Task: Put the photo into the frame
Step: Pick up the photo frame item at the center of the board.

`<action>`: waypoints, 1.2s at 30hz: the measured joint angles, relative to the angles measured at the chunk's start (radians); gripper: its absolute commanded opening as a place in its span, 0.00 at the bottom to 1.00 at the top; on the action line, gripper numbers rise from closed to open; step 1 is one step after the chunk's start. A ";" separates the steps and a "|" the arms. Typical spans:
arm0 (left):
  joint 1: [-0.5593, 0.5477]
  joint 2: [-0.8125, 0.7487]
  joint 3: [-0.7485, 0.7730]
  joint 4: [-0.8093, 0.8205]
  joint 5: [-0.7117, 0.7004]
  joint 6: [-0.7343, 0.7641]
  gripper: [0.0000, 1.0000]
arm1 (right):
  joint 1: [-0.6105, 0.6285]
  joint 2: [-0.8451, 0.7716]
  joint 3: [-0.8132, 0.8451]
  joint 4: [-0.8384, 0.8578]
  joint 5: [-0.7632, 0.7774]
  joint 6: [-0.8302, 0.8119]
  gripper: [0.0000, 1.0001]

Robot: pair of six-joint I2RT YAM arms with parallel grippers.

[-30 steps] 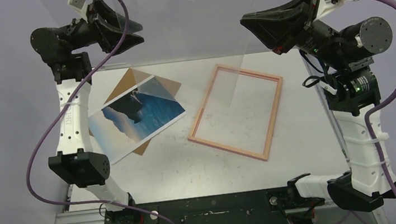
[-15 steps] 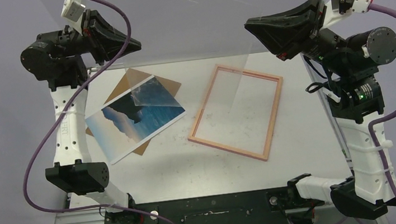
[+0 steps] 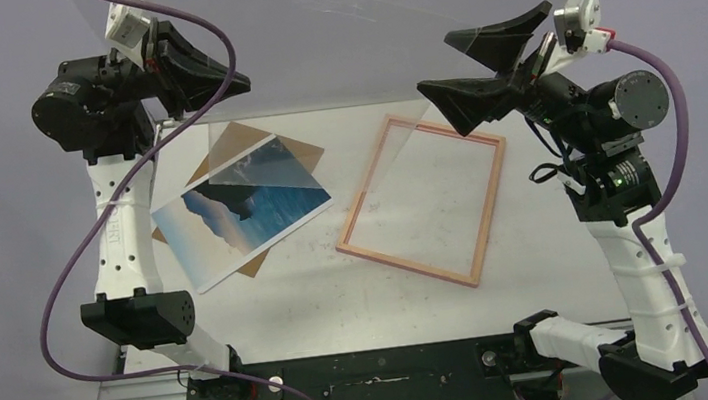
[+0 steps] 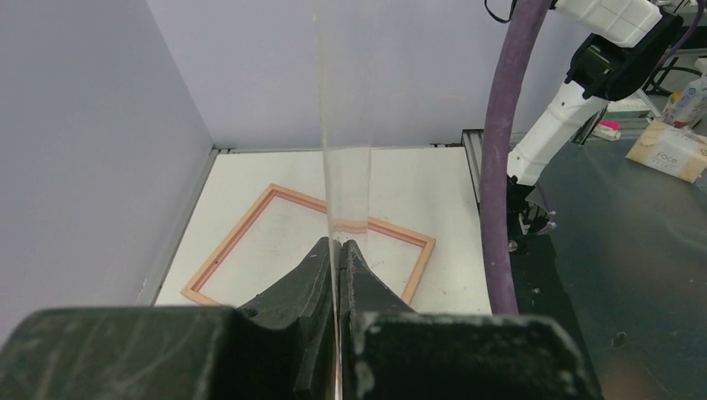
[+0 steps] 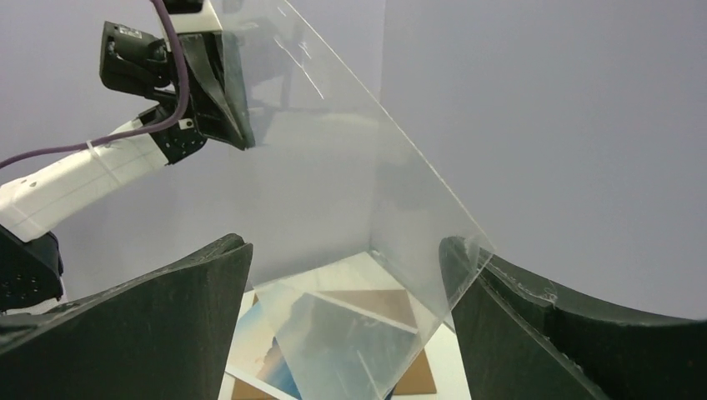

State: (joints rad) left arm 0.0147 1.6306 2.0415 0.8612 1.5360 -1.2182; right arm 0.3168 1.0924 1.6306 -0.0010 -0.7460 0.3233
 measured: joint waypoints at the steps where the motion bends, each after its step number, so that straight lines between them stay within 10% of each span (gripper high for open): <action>1: 0.000 0.000 0.004 0.000 -0.005 0.004 0.00 | 0.000 0.004 -0.006 0.002 -0.002 0.000 0.86; 14: 0.007 0.000 0.065 -0.073 -0.151 0.097 0.00 | -0.010 0.047 -0.193 0.163 -0.036 0.108 0.81; 27: 0.014 0.001 0.080 -0.196 -0.340 0.102 0.00 | -0.011 0.180 -0.269 0.664 -0.093 0.501 0.79; 36: 0.021 -0.032 0.079 -0.237 -0.444 0.083 0.00 | 0.008 0.206 -0.247 0.760 -0.151 0.593 0.50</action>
State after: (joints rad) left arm 0.0360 1.5982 2.1208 0.6239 1.0916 -1.1355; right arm 0.3248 1.2987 1.3838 0.7589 -0.8974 0.9161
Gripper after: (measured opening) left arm 0.009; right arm 0.534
